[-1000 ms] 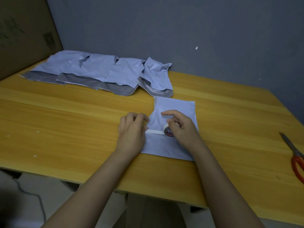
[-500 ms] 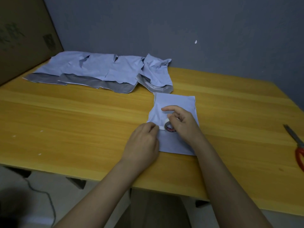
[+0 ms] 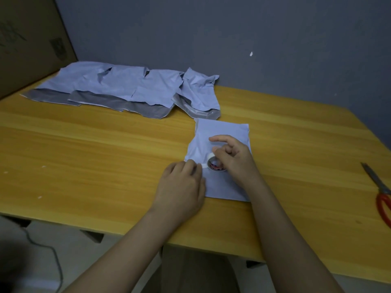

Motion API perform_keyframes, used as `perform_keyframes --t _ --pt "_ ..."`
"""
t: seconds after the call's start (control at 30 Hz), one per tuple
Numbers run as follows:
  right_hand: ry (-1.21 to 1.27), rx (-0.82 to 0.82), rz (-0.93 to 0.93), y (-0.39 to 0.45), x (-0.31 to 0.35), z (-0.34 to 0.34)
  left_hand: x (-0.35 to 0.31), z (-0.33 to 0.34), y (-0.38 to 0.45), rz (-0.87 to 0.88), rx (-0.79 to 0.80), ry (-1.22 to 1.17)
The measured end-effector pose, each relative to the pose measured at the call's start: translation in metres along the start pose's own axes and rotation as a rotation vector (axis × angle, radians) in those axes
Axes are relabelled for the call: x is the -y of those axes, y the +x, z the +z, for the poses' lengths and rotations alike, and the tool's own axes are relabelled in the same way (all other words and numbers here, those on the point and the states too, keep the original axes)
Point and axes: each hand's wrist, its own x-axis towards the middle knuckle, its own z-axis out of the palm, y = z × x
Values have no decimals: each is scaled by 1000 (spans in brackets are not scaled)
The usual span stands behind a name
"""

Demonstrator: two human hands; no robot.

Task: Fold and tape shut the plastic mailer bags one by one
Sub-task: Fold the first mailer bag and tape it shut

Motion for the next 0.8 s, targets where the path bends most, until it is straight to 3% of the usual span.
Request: perform_keyframes --t 0.2,0.57,0.8 --pt "57 -27 27 -1 -3 -3 2 5 5 66 -26 45" --pt "41 -16 36 -4 -7 -7 2 4 5 5 -42 -81" --pt "4 -6 12 -7 -10 -9 2 4 4 31 -81 -35"
